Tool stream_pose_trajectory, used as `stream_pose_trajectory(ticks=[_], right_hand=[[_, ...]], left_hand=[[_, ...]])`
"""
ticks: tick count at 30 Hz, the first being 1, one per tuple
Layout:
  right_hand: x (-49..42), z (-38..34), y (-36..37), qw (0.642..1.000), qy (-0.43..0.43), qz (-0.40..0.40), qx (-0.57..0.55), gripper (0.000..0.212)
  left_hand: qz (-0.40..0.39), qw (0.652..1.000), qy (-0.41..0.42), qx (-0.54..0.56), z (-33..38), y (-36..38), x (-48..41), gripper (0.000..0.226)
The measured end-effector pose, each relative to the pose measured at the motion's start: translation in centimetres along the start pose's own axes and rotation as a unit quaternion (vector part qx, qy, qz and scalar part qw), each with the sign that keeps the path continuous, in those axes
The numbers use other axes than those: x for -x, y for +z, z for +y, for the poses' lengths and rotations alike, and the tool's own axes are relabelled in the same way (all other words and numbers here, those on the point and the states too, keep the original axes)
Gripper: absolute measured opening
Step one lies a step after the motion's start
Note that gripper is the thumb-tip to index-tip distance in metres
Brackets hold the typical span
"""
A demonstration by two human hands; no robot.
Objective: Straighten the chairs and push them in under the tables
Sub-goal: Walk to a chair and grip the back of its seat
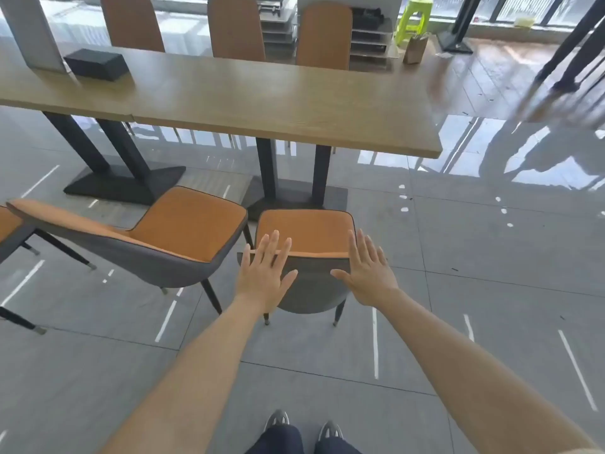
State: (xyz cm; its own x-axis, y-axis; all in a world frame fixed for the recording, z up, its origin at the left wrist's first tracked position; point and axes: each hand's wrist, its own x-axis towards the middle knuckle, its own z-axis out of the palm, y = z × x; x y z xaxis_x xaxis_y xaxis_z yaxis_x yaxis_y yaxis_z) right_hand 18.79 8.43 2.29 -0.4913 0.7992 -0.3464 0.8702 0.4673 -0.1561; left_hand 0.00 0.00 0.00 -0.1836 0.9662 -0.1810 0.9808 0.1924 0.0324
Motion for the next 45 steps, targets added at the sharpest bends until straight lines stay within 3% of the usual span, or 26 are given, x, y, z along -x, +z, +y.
stream_pose_trajectory(ticks=[2, 6, 13, 22, 26, 34, 45], right_hand=[[0.0, 0.1, 0.2, 1.000, 0.005, -0.010, 0.012, 0.079], [-0.1, 0.7, 1.1, 1.000, 0.008, -0.024, 0.017, 0.079], [-1.5, 1.7, 2.5, 0.998, -0.003, -0.025, 0.052, 0.067], [-4.7, 0.8, 3.2, 0.998, 0.021, 0.008, 0.051, 0.053], [-5.9, 0.9, 3.5, 0.998, 0.022, 0.025, 0.055, 0.042], [-7.6, 1.7, 3.6, 0.998, 0.015, 0.031, 0.060, 0.031], [-9.8, 2.6, 2.7, 0.995, 0.029, 0.081, 0.058, 0.038]], left_hand=[[-0.006, 1.000, 0.003, 0.005, -0.2, 0.2, 0.0, 0.088], [-0.023, 0.999, 0.007, -0.027, -0.7, 0.9, -0.3, 0.070], [-0.078, 0.997, 0.008, -0.012, -1.2, 1.3, -2.4, 0.080], [-0.099, 0.993, -0.061, -0.028, -0.7, 1.5, -5.5, 0.044], [-0.117, 0.992, -0.024, -0.043, -2.2, 1.3, -6.7, 0.028], [-0.107, 0.984, 0.132, 0.042, -4.7, 2.3, -8.9, 0.044], [-0.083, 0.981, 0.166, 0.061, -4.9, 2.6, -12.2, 0.050]])
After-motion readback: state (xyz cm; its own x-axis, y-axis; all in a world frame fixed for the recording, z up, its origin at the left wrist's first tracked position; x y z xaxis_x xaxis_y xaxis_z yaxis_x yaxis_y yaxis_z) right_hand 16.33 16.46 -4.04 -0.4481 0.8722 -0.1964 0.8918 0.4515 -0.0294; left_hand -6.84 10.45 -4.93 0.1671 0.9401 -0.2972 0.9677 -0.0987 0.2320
